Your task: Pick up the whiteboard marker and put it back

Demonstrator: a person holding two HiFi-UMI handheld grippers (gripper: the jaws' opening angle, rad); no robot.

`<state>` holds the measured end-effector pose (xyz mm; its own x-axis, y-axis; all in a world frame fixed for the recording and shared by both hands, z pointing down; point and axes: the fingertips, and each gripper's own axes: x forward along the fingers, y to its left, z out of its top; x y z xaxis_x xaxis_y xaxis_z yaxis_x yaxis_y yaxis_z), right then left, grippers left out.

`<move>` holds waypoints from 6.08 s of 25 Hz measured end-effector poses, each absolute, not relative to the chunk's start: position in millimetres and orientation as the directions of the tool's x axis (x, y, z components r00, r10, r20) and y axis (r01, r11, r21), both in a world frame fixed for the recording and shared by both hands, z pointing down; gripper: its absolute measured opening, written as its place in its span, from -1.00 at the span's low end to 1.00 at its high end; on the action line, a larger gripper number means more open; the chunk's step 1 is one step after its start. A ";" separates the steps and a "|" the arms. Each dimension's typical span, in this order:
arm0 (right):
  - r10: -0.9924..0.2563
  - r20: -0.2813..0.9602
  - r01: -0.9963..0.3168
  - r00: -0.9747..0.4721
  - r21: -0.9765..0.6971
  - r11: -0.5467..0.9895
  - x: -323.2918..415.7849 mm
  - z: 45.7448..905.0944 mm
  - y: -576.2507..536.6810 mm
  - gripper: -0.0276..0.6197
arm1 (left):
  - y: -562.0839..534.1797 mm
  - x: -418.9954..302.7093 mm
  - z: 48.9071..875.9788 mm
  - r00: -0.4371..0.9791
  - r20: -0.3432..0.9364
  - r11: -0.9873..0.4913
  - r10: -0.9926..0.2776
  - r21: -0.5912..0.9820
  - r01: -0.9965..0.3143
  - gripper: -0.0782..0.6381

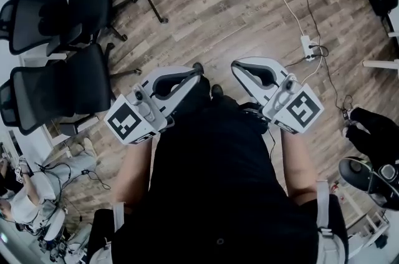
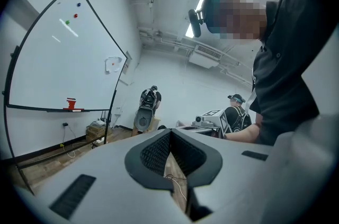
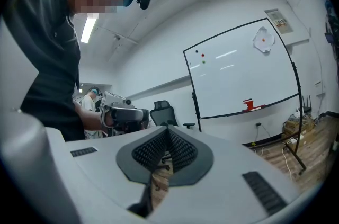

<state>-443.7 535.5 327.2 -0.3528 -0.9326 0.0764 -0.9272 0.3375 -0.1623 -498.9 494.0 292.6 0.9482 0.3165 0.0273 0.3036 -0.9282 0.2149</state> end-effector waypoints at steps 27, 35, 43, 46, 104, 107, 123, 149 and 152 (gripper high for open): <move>-0.950 0.162 -0.959 -0.266 -0.140 0.245 -314.7 314.0 345.5 -0.86 | 303.7 -362.8 291.1 0.920 -0.048 -0.891 0.388 0.234 0.388 -0.75; -0.963 0.175 -0.974 -0.206 -0.132 0.184 -277.1 314.5 303.8 -0.86 | 255.4 -326.2 296.1 0.896 -0.067 -0.863 0.438 0.249 0.440 -0.75; -0.967 0.196 -0.980 -0.162 -0.146 0.135 -229.6 319.4 291.0 -0.86 | 232.5 -286.4 305.0 0.886 -0.062 -0.845 0.460 0.277 0.458 -0.75; -0.965 0.196 -0.977 -0.176 -0.154 0.147 -210.2 323.3 279.1 -0.86 | 219.8 -267.5 309.0 0.893 -0.051 -0.852 0.447 0.280 0.443 -0.75; -0.872 0.189 -0.892 -0.451 -0.135 0.431 115.7 308.3 44.5 -0.86 | -10.5 34.4 284.0 0.989 -0.014 -0.950 0.144 0.279 0.142 -0.75; -0.867 0.214 -0.893 -0.450 -0.108 0.436 121.2 303.6 20.0 -0.86 | -36.4 40.0 284.4 0.989 -0.044 -0.948 0.140 0.282 0.147 -0.75; -0.830 0.350 -0.884 -0.434 0.011 0.467 120.0 319.0 -74.9 -0.86 | -104.1 31.9 316.9 0.983 -0.096 -0.937 0.155 0.301 0.177 -0.75; -0.547 0.503 -0.553 -0.669 0.156 0.819 150.6 339.3 -131.1 -0.85 | -142.1 68.7 327.2 0.963 -0.067 -0.912 -0.261 0.345 -0.224 -0.75; -0.484 0.566 -0.468 -0.667 0.187 0.864 151.8 355.7 -134.1 -0.85 | -143.1 71.1 331.7 0.954 -0.060 -0.902 -0.295 0.347 -0.257 -0.75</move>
<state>151.8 -134.1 355.7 -0.6670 -0.4839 0.5665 -0.4682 0.8637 0.1865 71.1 -143.1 331.7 0.9537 -0.2946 -0.0604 -0.2567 -0.9021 0.3469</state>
